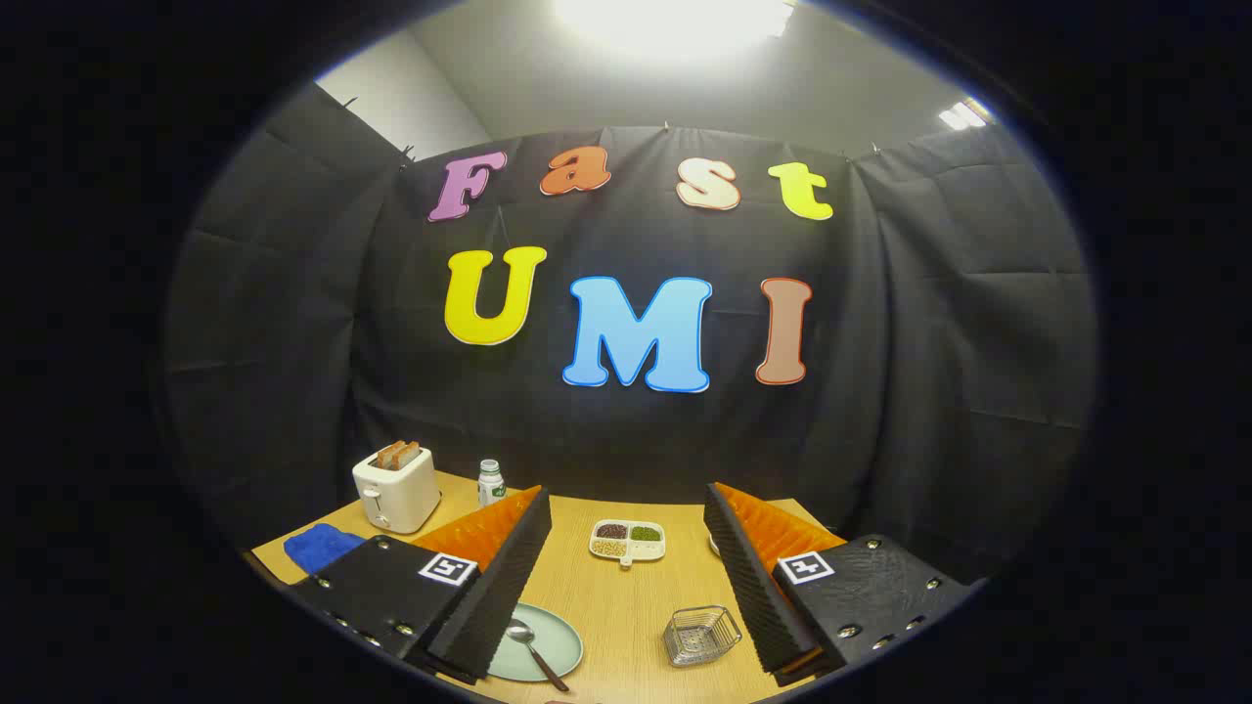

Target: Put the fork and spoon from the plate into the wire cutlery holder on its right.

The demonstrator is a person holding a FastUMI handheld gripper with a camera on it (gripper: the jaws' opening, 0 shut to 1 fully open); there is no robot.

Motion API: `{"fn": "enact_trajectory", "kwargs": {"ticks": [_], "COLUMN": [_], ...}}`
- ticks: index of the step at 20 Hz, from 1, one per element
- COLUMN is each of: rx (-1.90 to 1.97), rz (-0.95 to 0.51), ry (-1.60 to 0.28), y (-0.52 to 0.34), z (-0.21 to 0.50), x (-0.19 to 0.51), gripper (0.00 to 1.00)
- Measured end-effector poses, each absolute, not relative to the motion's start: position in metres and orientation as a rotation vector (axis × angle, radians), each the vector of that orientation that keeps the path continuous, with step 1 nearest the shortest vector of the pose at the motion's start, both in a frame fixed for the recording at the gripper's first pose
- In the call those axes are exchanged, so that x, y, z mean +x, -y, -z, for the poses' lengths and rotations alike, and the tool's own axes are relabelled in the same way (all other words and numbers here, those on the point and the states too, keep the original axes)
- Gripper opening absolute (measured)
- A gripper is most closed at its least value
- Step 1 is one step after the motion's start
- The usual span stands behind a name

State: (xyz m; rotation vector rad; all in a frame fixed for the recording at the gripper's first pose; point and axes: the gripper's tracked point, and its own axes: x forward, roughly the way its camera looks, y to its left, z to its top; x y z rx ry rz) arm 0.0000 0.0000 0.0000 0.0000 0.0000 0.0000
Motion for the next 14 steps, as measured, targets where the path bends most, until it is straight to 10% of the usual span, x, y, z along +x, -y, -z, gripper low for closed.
{"fn": "enact_trajectory", "kwargs": {"ticks": [14], "rx": [0.015], "rz": [0.027], "ry": [0.014], "y": [-0.001], "z": [-0.002], "x": [0.000], "gripper": [0.96]}}
